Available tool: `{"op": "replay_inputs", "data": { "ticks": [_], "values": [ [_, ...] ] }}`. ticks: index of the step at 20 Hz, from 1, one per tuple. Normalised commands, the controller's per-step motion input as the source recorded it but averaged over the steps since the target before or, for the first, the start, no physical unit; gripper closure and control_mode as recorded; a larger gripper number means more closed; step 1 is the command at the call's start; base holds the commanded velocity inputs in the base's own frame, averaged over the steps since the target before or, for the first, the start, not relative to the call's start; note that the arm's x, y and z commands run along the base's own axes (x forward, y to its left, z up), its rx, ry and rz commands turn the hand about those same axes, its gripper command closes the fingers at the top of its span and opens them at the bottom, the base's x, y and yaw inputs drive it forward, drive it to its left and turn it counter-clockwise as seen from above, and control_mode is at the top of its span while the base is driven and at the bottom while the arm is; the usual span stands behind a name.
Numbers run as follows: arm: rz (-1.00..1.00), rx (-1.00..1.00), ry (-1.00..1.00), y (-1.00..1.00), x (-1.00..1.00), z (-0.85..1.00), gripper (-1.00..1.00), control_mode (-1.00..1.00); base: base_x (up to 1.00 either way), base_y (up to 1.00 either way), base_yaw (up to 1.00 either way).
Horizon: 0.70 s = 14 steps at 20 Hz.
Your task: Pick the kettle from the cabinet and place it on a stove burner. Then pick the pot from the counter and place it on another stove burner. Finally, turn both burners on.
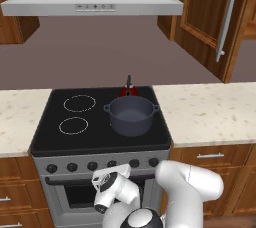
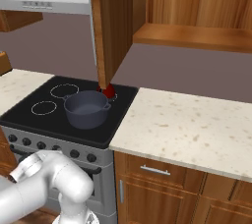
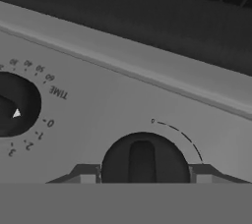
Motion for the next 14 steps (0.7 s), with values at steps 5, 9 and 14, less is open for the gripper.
{"op": "replay_inputs", "data": {
  "ticks": [5,9,14],
  "values": [
    [0.00,-0.23,0.05,0.00,0.00,0.02,1.00,-1.00,0.00,0.00,0.00],
    [0.00,-0.22,0.05,0.00,0.00,0.00,1.00,-1.00,0.00,0.00,0.00],
    [0.00,-0.20,0.05,0.00,0.00,0.00,1.00,-1.00,0.00,0.00,0.00]
  ]
}}
